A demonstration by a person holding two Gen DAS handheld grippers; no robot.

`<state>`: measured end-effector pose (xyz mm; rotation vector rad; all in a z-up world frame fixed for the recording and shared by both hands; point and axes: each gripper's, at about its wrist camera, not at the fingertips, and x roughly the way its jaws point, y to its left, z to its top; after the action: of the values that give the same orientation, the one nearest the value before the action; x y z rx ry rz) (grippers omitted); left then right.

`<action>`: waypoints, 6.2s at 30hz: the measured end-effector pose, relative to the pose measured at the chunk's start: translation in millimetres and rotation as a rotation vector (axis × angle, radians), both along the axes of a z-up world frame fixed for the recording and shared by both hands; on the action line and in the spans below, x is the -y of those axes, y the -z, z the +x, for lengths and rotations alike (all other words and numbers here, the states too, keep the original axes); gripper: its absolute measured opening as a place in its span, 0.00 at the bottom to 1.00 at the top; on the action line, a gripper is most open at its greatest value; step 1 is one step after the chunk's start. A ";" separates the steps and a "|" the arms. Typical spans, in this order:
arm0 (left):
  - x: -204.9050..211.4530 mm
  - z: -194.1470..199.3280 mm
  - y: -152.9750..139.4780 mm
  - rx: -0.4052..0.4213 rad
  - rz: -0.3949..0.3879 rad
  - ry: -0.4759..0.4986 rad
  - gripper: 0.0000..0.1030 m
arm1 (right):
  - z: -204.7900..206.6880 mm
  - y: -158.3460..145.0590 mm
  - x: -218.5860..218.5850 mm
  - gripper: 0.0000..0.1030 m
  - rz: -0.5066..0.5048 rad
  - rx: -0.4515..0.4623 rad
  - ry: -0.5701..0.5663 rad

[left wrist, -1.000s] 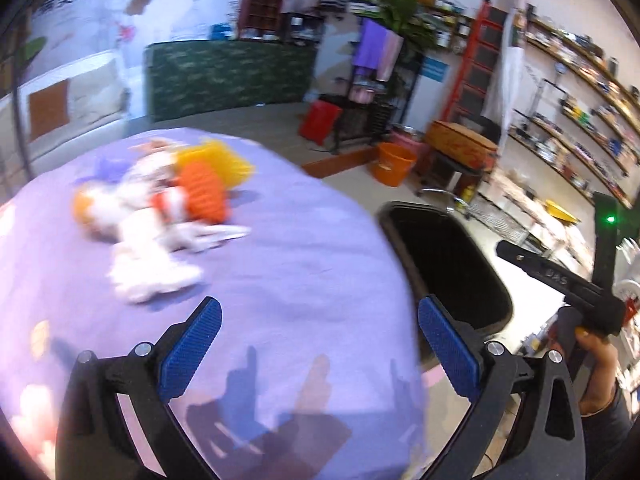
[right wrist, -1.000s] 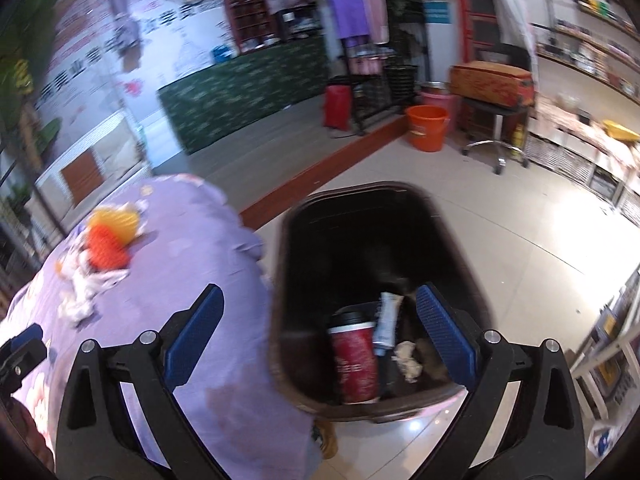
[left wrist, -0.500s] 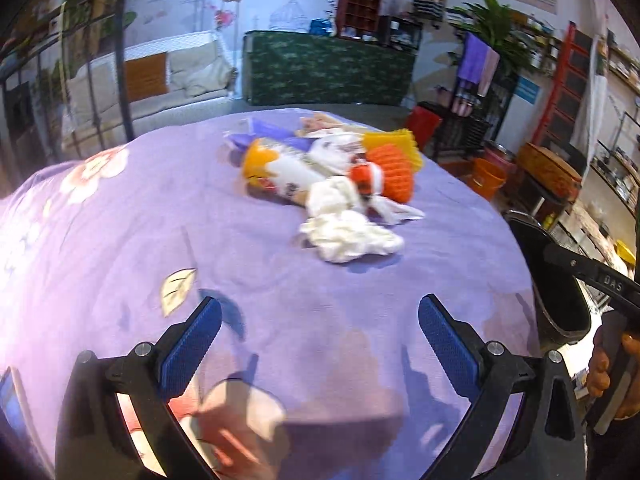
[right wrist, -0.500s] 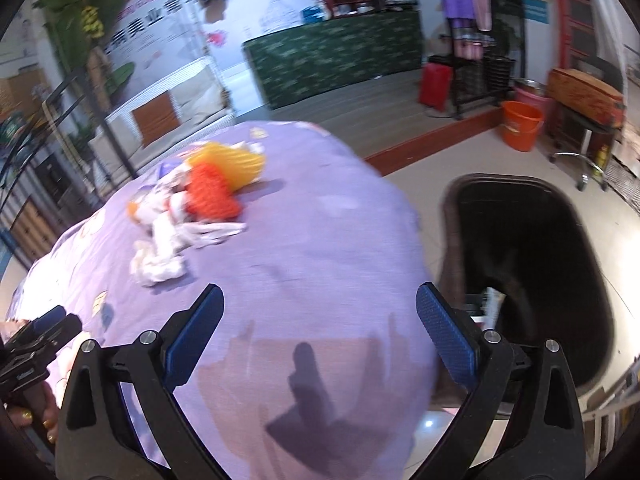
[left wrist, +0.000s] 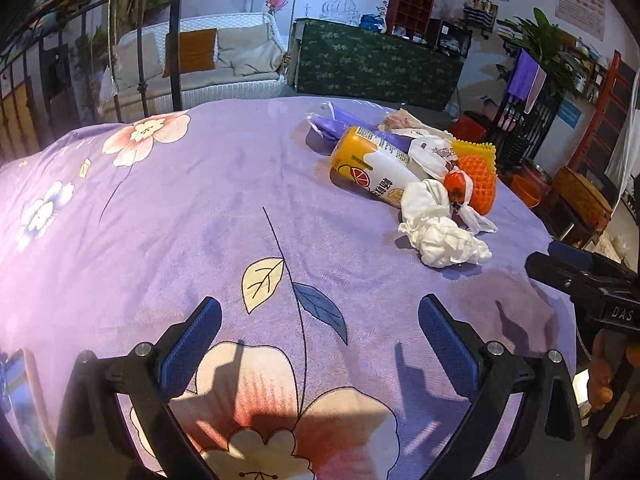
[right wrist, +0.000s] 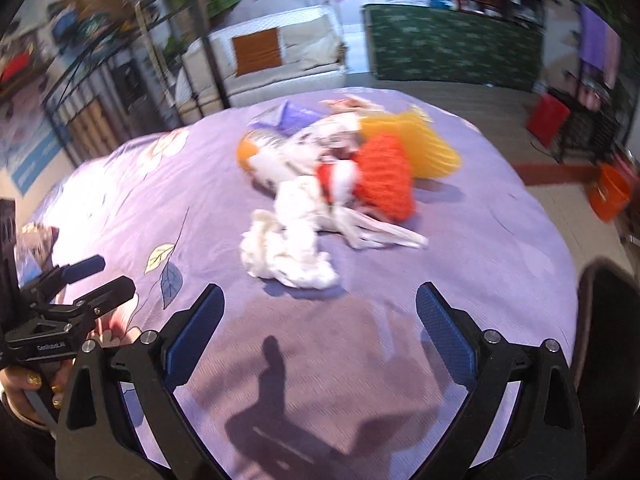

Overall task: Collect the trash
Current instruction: 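Grasp the white tissue with the right gripper, then grasp a white tissue with the left gripper while the right holds its tissue, then carry the tissue into the black bin with the right gripper while the left drops its tissue there, then move both tools back over the trash on the bedspread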

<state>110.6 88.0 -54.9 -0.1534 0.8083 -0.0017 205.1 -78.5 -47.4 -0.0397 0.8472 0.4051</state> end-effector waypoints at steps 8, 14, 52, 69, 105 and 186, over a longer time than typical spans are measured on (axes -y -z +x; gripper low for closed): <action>2.1 4.3 4.9 -0.027 -0.002 0.014 0.94 | 39.6 29.7 -54.6 0.75 -0.109 -0.085 -0.101; 0.2 9.0 7.0 -0.037 -0.018 0.021 0.94 | 59.4 43.9 -62.0 0.46 -0.103 -0.137 -0.092; 86.7 150.0 34.7 -0.148 -0.065 0.312 0.40 | -40.1 -1.1 110.7 0.35 0.136 -0.054 0.225; 86.3 71.1 -11.9 0.002 -0.099 0.255 0.06 | -63.1 -0.5 138.4 0.35 0.183 -0.033 0.286; 228.8 2.1 -43.0 0.101 -0.255 0.619 0.06 | -91.0 35.0 302.8 0.36 0.114 -0.055 0.724; 307.2 -7.6 -47.9 0.119 -0.016 0.736 0.94 | -126.2 17.9 345.4 0.89 0.149 0.046 0.938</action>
<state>103.0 -219.2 -7.0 0.1350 0.7088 -0.7052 78.9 -423.9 -65.3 0.4710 0.7012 -0.4161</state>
